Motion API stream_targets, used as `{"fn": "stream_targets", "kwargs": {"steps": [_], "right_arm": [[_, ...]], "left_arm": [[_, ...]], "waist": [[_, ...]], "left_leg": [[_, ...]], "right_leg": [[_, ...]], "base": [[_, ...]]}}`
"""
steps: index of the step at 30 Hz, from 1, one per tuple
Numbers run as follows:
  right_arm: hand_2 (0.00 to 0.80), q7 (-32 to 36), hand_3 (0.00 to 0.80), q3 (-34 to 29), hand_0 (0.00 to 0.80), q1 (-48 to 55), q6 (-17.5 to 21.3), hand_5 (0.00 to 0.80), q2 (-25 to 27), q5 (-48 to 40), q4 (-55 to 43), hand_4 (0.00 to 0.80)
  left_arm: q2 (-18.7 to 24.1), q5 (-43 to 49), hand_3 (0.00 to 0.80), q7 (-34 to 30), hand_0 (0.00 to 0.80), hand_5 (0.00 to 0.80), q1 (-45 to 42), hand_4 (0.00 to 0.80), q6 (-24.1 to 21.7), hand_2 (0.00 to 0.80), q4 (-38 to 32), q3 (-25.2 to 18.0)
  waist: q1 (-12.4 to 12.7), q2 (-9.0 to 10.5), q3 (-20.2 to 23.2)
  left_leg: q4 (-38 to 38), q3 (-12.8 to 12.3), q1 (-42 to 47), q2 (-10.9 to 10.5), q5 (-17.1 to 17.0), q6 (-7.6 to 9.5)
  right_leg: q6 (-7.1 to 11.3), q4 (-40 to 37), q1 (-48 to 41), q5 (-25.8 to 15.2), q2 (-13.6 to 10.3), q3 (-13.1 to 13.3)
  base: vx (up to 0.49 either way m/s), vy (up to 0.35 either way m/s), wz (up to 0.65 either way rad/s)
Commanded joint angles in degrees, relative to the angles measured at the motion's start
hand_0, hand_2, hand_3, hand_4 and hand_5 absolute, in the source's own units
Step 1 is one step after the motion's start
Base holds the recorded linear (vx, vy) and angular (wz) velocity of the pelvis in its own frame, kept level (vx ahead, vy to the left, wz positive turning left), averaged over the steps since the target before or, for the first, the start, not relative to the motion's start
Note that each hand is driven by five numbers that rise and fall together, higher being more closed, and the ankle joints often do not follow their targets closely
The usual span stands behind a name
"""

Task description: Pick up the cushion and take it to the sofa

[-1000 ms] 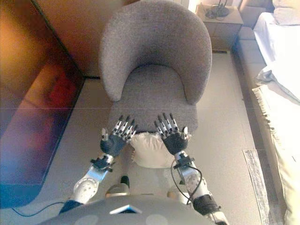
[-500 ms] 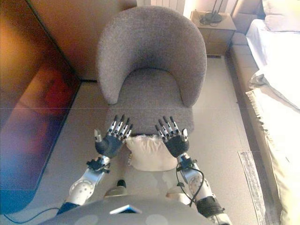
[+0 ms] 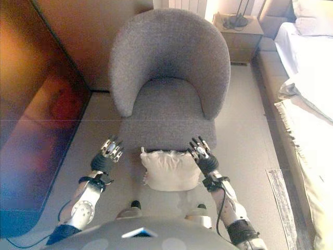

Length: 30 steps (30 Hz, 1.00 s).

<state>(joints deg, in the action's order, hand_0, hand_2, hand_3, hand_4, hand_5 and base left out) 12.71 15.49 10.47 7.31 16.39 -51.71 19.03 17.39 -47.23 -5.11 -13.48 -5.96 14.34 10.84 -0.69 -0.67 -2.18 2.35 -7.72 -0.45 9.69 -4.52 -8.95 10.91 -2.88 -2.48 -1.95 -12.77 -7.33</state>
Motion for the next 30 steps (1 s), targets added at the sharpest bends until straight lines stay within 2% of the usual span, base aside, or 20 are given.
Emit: {"fn": "stream_targets", "kwargs": {"steps": [1,4,6,7,9,12,14,19,23,24,25,30], "right_arm": [[0.000,-4.5,0.000,-1.4,0.000,-6.6,2.5,0.000,-1.2,5.4,-1.1,0.000],[0.000,-8.9,0.000,-1.0,0.000,-10.0,4.3,0.000,-0.5,9.6,0.6,0.000],[0.000,-11.3,0.000,-0.6,0.000,-13.5,5.6,0.000,-0.1,9.9,3.1,0.000],[0.000,-12.4,0.000,-0.4,0.000,-15.0,5.7,0.000,0.0,10.4,3.7,0.000],[0.000,-14.6,0.000,0.2,0.000,-18.3,6.2,0.000,0.4,10.4,5.3,0.000],[0.000,-17.5,0.000,0.3,0.000,-25.7,6.1,0.000,1.3,10.2,9.1,0.000],[0.000,-19.5,0.000,0.4,0.000,-29.6,5.5,0.000,1.8,10.4,9.7,0.000],[0.000,-24.1,0.000,1.3,0.000,-37.2,5.5,0.000,3.7,13.0,10.9,0.000],[0.000,-27.1,0.000,0.8,0.000,-43.3,4.8,0.000,6.2,14.7,13.1,0.000],[0.000,-27.3,0.000,0.7,0.000,-43.4,4.8,0.000,6.4,14.8,13.1,0.000],[0.000,-28.1,0.000,0.5,0.000,-44.8,4.9,0.000,7.2,14.9,14.0,0.000],[0.000,-33.0,0.000,-0.9,0.000,-49.4,3.7,0.000,9.5,16.5,16.4,0.000]], "left_arm": [[2.1,5.5,0.000,4.0,0.000,0.000,6.2,0.000,-5.1,0.000,-0.1,-0.7],[3.2,8.6,0.000,7.8,0.000,0.000,9.4,0.000,-5.6,0.000,1.1,0.4],[3.3,10.4,0.000,9.4,0.000,0.000,12.9,0.000,-5.9,0.000,3.2,1.4],[3.5,10.7,0.000,10.1,0.000,0.000,14.3,0.000,-6.0,0.000,4.2,1.7],[3.9,10.7,0.000,12.3,0.000,0.000,17.7,0.000,-6.5,0.000,6.4,2.8],[3.8,11.0,0.000,16.0,0.000,0.000,23.3,0.000,-9.1,0.000,10.2,4.5],[3.4,12.3,0.000,19.1,0.000,0.000,26.8,0.000,-10.2,0.000,11.4,5.4],[2.3,15.4,0.000,23.3,0.000,0.000,33.6,0.000,-11.6,0.000,12.7,6.1],[1.5,16.4,0.000,24.6,0.000,0.000,37.0,0.000,-11.9,0.000,12.6,6.1],[1.5,16.4,0.000,24.6,0.000,0.000,37.1,0.000,-11.9,0.000,12.6,6.0],[1.4,16.0,0.000,24.4,0.000,0.000,37.8,0.000,-12.1,0.000,12.1,6.2],[1.6,13.8,0.000,22.6,0.000,0.000,38.2,0.000,-11.9,0.000,8.9,6.4]], "waist": [[0.4,1.18,-6.3],[1.4,1.43,-9.1],[1.9,1.22,-11.7],[2.0,1.22,-13.1],[1.9,1.83,-15.5],[1.3,1.60,-18.9],[0.8,1.26,-21.0],[0.5,-0.07,-24.6],[0.5,-1.84,-26.5],[0.6,-1.90,-26.5],[0.6,-2.52,-27.1],[0.9,-4.01,-27.6]], "left_leg": [[-10.1,-0.9,-5.1,-0.7,1.9,3.92],[-12.5,-0.4,-9.3,-2.0,2.6,4.55],[-15.4,0.4,-12.1,-2.2,3.2,4.95],[-17.1,0.7,-13.5,-2.1,3.7,4.92],[-20.6,0.9,-17.0,-1.6,4.8,4.34],[-24.7,1.2,-23.3,-0.4,5.0,3.31],[-28.2,1.2,-27.6,-0.1,5.4,3.12],[-36.2,3.4,-38.0,0.6,7.3,3.78],[-45.0,5.8,-46.6,0.5,10.2,5.30],[-45.3,5.9,-46.9,0.5,10.3,5.36],[-50.7,6.9,-49.6,0.5,14.1,5.50],[-63.9,8.2,-59.8,0.3,20.0,7.19]], "right_leg": [[-2.15,7.0,5.3,-3.2,-2.8,-1.0],[-2.16,9.1,7.8,-3.3,-4.5,-0.6],[-2.88,14.2,11.7,-3.0,-5.4,-0.5],[-2.99,16.2,14.1,-3.2,-5.9,-0.4],[-2.35,15.5,17.5,-4.9,-6.9,-0.4],[-2.05,16.8,22.8,-5.3,-6.5,0.8],[-2.36,20.7,27.1,-3.8,-5.7,1.3],[-4.22,33.1,38.5,1.4,-3.2,2.6],[-6.29,44.1,48.2,5.2,-3.3,4.1],[-6.35,44.4,48.4,5.3,-3.4,4.1],[-6.59,50.0,51.3,8.9,-3.1,5.5],[-8.48,62.9,61.9,13.8,-2.8,7.8]], "base": [[-0.109,0.082,-0.05],[-0.225,0.044,-0.04],[-0.198,0.003,-0.07],[-0.157,-0.058,-0.14],[-0.180,-0.138,-0.18],[-0.214,-0.104,-0.09],[-0.201,-0.052,-0.01],[-0.162,-0.047,0.13],[-0.118,-0.043,0.19],[-0.016,-0.025,0.19],[-0.014,-0.023,0.17],[-0.042,-0.020,0.12]]}}
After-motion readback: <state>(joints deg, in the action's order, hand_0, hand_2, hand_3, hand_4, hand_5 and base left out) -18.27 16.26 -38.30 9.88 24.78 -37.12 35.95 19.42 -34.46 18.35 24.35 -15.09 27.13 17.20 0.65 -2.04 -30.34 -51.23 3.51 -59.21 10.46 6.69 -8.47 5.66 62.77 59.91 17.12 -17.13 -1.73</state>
